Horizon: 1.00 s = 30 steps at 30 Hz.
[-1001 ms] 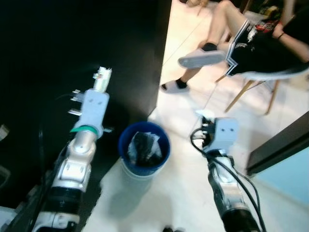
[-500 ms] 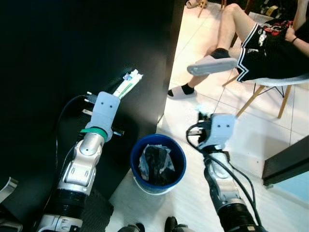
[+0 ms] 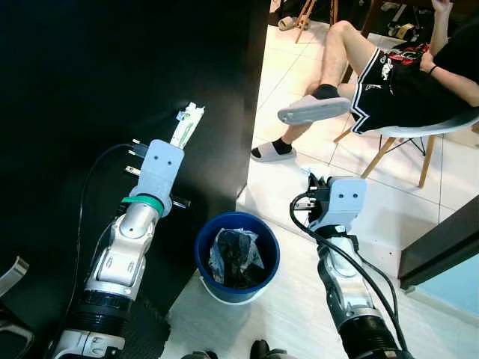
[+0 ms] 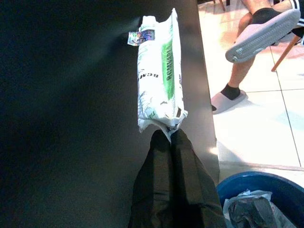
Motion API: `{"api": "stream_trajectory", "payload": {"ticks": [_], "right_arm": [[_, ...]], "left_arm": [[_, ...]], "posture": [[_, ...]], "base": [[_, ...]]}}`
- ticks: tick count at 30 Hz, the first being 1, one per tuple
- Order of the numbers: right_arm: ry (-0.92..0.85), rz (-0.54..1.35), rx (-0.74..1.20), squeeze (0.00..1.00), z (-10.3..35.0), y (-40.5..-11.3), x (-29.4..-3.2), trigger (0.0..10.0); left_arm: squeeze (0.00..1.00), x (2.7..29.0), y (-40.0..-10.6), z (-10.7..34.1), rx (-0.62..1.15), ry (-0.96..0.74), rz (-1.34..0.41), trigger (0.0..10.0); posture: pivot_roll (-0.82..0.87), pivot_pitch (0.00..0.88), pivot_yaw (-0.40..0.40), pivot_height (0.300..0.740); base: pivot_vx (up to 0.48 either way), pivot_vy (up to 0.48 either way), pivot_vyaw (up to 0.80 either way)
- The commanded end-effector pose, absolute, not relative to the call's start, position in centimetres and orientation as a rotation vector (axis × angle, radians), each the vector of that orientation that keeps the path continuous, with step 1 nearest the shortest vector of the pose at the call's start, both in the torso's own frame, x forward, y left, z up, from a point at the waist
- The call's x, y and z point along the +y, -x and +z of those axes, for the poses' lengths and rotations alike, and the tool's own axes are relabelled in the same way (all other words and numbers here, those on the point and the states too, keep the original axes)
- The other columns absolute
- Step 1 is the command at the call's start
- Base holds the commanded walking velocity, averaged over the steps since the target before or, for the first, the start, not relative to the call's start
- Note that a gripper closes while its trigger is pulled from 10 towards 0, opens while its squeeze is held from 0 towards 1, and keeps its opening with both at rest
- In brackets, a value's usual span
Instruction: Clean up the room
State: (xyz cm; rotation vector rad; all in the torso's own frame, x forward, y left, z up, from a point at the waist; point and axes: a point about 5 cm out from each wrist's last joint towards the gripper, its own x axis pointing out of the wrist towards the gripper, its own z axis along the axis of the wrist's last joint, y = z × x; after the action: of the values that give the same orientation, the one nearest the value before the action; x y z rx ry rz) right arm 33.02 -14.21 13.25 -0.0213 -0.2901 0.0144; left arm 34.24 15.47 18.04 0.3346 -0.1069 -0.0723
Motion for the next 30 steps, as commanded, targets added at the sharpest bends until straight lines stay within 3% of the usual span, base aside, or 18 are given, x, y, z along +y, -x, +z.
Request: {"api": "stream_trajectory", "payload": {"ticks": [1,14,30], "right_arm": [[0.025,0.012,-0.259,0.0,12.29,-32.71,-14.34,10.0],[0.029,0.016,-0.254,0.0,12.21,-32.73,-14.3,10.0],[0.029,0.02,-0.25,0.0,12.16,-32.72,-14.3,10.0]], "left_arm": [[0.0,15.27,-34.09,17.94,-0.113,-0.34,-0.09,10.0],[0.0,15.34,-34.16,18.09,-0.119,-0.336,-0.086,10.0],[0.0,15.45,-34.18,17.96,-0.109,-0.328,-0.078,10.0]], "posture": [[0.12,0.132,0.061,0.74],[0.12,0.135,0.058,0.74],[0.12,0.138,0.055,0.74]], "base": [[0.0,0.0,0.0],[0.0,0.0,0.0],[0.0,-0.289,0.0]]}}
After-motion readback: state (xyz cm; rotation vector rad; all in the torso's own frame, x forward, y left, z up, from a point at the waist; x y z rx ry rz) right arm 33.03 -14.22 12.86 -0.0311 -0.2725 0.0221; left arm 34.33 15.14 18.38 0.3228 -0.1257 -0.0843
